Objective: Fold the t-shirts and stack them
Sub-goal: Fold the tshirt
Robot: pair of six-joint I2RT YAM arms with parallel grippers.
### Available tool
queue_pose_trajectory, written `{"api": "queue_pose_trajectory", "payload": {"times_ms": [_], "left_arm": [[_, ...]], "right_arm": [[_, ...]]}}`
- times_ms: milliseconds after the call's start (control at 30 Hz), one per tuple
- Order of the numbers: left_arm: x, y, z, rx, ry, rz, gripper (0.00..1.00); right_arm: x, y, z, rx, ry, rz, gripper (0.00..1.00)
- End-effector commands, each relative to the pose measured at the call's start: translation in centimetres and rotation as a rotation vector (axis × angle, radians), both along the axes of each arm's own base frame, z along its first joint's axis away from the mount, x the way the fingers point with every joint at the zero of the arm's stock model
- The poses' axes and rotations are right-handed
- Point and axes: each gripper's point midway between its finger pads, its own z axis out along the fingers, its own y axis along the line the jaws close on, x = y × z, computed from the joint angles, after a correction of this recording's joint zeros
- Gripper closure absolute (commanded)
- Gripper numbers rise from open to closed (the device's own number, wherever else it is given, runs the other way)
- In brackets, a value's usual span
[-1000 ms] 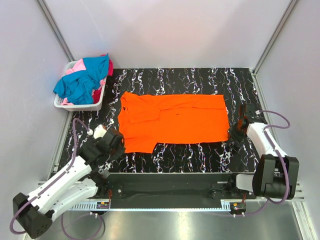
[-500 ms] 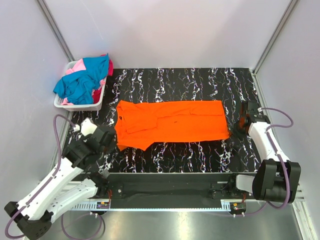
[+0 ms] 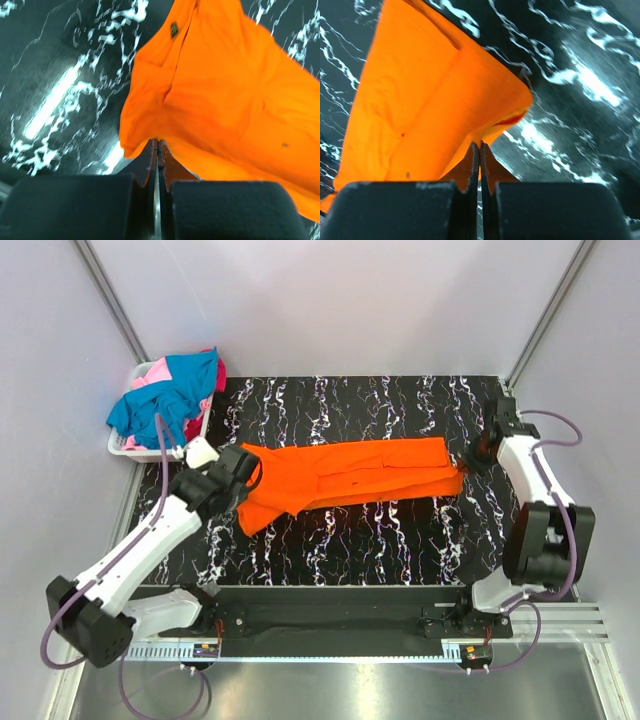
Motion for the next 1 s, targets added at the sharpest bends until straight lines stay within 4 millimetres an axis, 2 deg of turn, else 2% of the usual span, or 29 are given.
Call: {"api": "queue_pose_trajectory", "payload": {"times_ms": [0,33,100,133,200,233,300,333,367,433,467,500,533,567,600,700,800,967], "left_arm": [[3.3,0.3,2.8,0.015,-0.100,0.023,1.00],[4.2,0.2,2.8,0.026,-0.094,0.021,1.00],[5.5,0.6,3.3,0.013,-0.101,0.039,1.00],[6.2,0.6,2.7,0.028,-0.076,0.032,1.00],[7.3,1.1,2.4,0.030,-0.059,0.045,1.00],[8.0,1.1,2.6,0.032,-0.065,0.040,1.00],[9.1,1.1,1.4,0.035,-0.028,0.039,1.00],[9.8,0.9,1.5,0.033,-0.034,0.031,1.00],[10.4,1.0,0.4,0.042,-0.003,0.035,1.00],[11.5,0.4,-0.1,0.031,0.006,0.013,1.00],[11.8,0.5,-0.6,0.028,0.016,0.016,1.00],[12.2,0.2,-1.7,0.024,0.045,0.004,0.99],[13.1,-0.1,-1.9,0.022,0.032,-0.016,0.96],[13.4,0.2,-2.3,0.023,0.039,-0.006,0.89],[13.8,0.1,-3.5,0.023,0.067,-0.006,0.87],[15.3,0.6,-4.6,0.003,0.057,0.002,0.83],[15.7,1.9,-5.3,0.023,0.046,0.048,0.75],[15.6,3.6,-4.3,0.054,-0.003,0.115,0.68]], "right_arm": [[3.8,0.0,1.8,0.008,-0.074,0.037,1.00],[4.6,0.0,0.7,0.016,-0.047,0.038,1.00],[6.2,0.1,0.1,0.033,-0.037,0.041,1.00],[6.7,0.2,-0.2,0.042,-0.031,0.036,1.00],[8.4,1.1,0.0,0.092,-0.051,0.072,1.00],[8.9,1.4,-1.3,0.113,-0.022,0.076,1.00],[10.4,1.9,-1.3,0.132,-0.036,0.099,1.00],[10.7,2.1,-2.3,0.139,-0.018,0.108,1.00],[11.4,2.3,-2.2,0.141,-0.029,0.123,1.00],[12.1,2.7,-3.6,0.153,-0.008,0.145,0.99],[12.7,2.7,-3.5,0.156,-0.016,0.150,0.93],[13.0,2.9,-3.7,0.167,-0.015,0.166,0.81],[13.3,3.1,-4.4,0.173,-0.005,0.176,0.63],[13.7,3.1,-4.4,0.174,-0.015,0.179,0.59],[14.3,3.2,-4.2,0.168,-0.033,0.191,0.56],[15.2,3.2,-3.0,0.145,-0.085,0.207,0.51],[15.6,3.4,-2.2,0.142,-0.115,0.225,0.50],[14.7,4.4,-3.0,0.192,-0.096,0.258,0.52]]}}
